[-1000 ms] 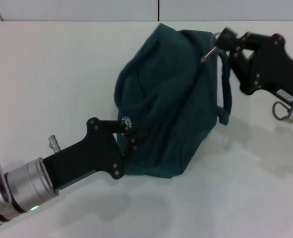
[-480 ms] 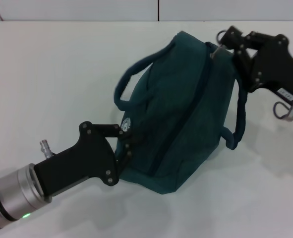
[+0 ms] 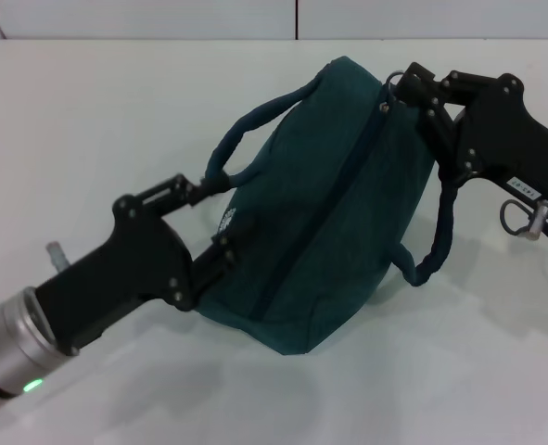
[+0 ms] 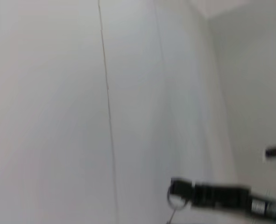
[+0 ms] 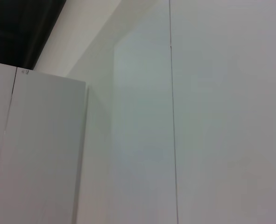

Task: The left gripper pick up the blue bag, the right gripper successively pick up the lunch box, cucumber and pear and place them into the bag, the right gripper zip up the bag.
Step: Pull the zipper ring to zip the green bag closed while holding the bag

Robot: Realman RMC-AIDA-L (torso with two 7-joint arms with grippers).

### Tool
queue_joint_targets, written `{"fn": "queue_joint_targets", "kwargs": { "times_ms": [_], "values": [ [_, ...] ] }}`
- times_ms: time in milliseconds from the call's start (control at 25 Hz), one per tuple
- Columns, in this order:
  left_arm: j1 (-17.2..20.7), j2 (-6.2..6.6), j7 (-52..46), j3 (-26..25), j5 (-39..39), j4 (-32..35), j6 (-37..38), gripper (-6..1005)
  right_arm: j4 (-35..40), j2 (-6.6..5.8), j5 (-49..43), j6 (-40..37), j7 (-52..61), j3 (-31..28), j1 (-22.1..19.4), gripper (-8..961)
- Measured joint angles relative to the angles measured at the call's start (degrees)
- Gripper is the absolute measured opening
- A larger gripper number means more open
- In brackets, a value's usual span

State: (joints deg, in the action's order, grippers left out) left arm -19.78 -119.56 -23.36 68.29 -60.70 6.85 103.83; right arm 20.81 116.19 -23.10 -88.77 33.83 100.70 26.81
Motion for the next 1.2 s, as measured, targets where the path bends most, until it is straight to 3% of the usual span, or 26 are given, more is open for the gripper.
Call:
{"fn": "queue_joint_targets", "kwargs": {
  "times_ms": [200, 360, 600, 840, 960, 1200],
  "values": [
    [-0.65, 0.8, -9.91, 0.4, -2.18, 6.72, 1.0, 530, 0.03, 0.0, 0.0, 0.0, 0.0, 0.04, 0.0, 17],
    [-2.49, 1.95, -22.18, 0.22, -5.75, 13.68, 0.37, 611, 0.03, 0.0, -0.01, 0.0, 0.0, 0.66, 0.14, 17],
    [-7.73, 4.38, -43.38, 0.02, -9.31, 21.1, -8.58, 734, 0.03, 0.0, -0.01, -0.11, 0.0, 0.87, 0.03, 17],
    [-11.47, 4.89, -53.62, -0.06, -13.59, 22.6, -14.86, 888, 0.1, 0.0, -0.03, -0.33, -0.05, 1.33, -0.02, 17],
    [-11.74, 4.78, -56.32, -0.1, -15.61, 23.76, -16.05, 872, 0.12, 0.0, -0.02, -0.43, -0.1, 1.56, -0.14, 17],
    [-11.9, 4.28, -62.76, -0.1, -19.99, 26.92, -16.22, 702, 0.12, 0.0, -0.01, -0.45, -0.35, 1.55, -0.44, 17]
  ]
}}
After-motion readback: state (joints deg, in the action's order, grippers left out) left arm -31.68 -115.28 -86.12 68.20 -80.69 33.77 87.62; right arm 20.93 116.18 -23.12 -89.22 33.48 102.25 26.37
